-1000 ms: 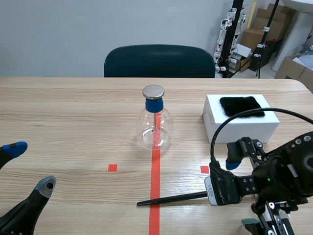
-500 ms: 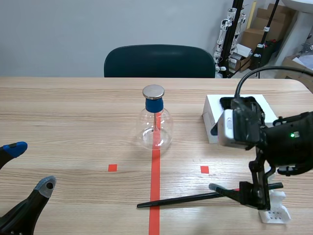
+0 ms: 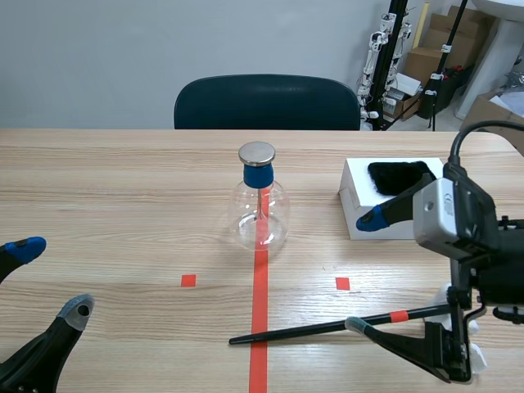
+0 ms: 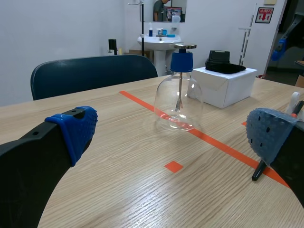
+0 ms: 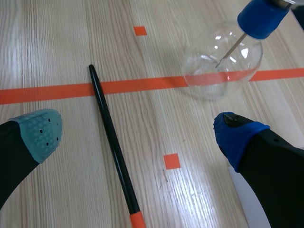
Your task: Do the electroscope experiment. put the rod down on the box
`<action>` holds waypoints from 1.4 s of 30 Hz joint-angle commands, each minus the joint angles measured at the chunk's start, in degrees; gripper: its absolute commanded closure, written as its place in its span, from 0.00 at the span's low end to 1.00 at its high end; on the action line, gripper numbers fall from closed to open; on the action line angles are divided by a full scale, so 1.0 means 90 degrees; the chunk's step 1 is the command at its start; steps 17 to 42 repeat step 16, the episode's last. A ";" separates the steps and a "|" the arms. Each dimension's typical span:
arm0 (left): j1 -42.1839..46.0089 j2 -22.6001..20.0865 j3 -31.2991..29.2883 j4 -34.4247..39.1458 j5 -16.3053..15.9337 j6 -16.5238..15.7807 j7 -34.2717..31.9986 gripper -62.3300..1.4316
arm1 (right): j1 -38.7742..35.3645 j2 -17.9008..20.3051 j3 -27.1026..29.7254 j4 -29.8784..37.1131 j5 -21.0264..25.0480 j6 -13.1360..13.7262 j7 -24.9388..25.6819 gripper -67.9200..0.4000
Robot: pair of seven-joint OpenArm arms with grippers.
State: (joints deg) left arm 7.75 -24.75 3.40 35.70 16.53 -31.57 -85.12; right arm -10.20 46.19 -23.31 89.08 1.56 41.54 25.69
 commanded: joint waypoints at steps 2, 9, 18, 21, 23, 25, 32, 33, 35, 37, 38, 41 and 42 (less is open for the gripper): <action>-0.0032 -0.0005 -0.0022 0.0070 -0.0046 0.0015 -0.0095 0.00 | 0.0148 0.0068 0.0041 0.0041 0.0068 0.0005 0.0260 0.00; -0.0032 -0.0005 -0.0022 0.0070 -0.0046 0.0015 -0.0095 0.00 | 0.0148 0.0068 0.0041 0.0041 0.0068 0.0005 0.0406 0.00; -0.0032 -0.0005 -0.0022 0.0070 -0.0046 0.0015 -0.0095 0.00 | 0.0148 0.0068 0.0041 0.0041 0.0068 0.0005 0.0406 0.00; -0.0032 -0.0005 -0.0022 0.0070 -0.0046 0.0015 -0.0095 0.00 | 0.0148 0.0068 0.0041 0.0041 0.0068 0.0005 0.0406 0.00; -0.0032 -0.0005 -0.0022 0.0070 -0.0046 0.0015 -0.0095 0.00 | 0.0148 0.0068 0.0041 0.0041 0.0068 0.0005 0.0406 0.00; -0.0032 -0.0005 -0.0022 0.0070 -0.0046 0.0015 -0.0095 0.00 | 0.0148 0.0068 0.0041 0.0041 0.0068 0.0005 0.0406 0.00; -0.0032 -0.0005 -0.0022 0.0070 -0.0046 0.0015 -0.0095 0.00 | 0.0148 0.0068 0.0041 0.0041 0.0068 0.0005 0.0406 0.00; -0.0032 -0.0005 -0.0022 0.0070 -0.0046 0.0015 -0.0095 0.00 | 0.0148 0.0068 0.0041 0.0041 0.0068 0.0005 0.0406 0.00; -0.0032 -0.0005 -0.0022 0.0070 -0.0046 0.0015 -0.0095 0.00 | 0.0148 0.0068 0.0041 0.0041 0.0068 0.0005 0.0406 0.00; -0.0032 -0.0005 -0.0022 0.0070 -0.0046 0.0015 -0.0095 0.00 | 0.0148 0.0068 0.0041 0.0041 0.0068 0.0005 0.0406 0.00; -0.0032 -0.0005 -0.0022 0.0070 -0.0046 0.0015 -0.0095 0.00 | 0.0148 0.0068 0.0041 0.0041 0.0068 0.0005 0.0406 0.00; -0.0032 -0.0005 -0.0022 0.0070 -0.0046 0.0015 -0.0095 0.00 | 0.0148 0.0068 0.0041 0.0041 0.0068 0.0005 0.0406 0.00; -0.0032 -0.0005 -0.0022 0.0070 -0.0046 0.0015 -0.0095 0.00 | 0.0148 0.0068 0.0041 0.0041 0.0068 0.0005 0.0406 0.00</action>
